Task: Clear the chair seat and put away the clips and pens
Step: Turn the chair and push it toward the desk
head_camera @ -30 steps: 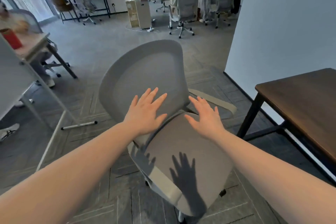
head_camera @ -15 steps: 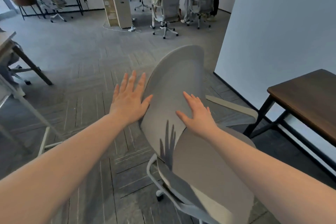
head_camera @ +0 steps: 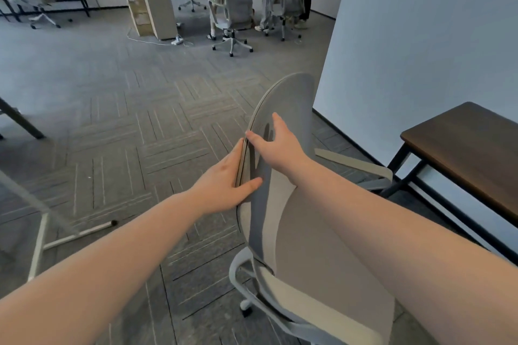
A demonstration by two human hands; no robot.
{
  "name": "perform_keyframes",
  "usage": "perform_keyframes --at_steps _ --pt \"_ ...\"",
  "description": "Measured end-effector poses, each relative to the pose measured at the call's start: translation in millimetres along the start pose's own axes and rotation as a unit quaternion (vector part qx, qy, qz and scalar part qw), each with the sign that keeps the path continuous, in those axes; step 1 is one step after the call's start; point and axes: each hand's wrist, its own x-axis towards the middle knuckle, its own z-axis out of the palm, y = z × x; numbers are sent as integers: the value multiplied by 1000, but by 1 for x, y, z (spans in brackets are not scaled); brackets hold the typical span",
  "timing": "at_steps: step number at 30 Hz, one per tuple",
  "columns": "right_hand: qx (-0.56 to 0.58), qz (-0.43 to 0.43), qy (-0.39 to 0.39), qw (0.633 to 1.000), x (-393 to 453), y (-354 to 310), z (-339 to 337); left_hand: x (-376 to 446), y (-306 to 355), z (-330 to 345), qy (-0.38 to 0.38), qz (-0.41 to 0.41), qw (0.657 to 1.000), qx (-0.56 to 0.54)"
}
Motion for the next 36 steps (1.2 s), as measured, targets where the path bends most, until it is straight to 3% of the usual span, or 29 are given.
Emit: perform_keyframes --at_steps 8,14,18,21,25,28,32,36 --pt "19 39 -17 999 -4 7 -10 -38 14 17 -48 32 998 12" --pt "-50 48 -54 996 -37 4 -29 -76 38 26 -86 79 985 129" --pt "-139 31 -81 986 -72 6 -34 -86 55 26 -28 86 988 124" --pt "-185 3 -94 978 -101 12 -42 -81 64 31 84 110 981 137" --pt "-206 -17 -109 972 -144 30 -68 -73 73 26 141 42 981 129" --pt "-243 -39 -128 961 -177 48 -93 -67 78 19 96 37 974 204" --pt "-332 -45 -113 935 -216 74 -131 -52 95 22 24 50 935 349" --pt "-374 -25 -66 925 -248 100 -173 -46 119 49 -11 97 955 281"
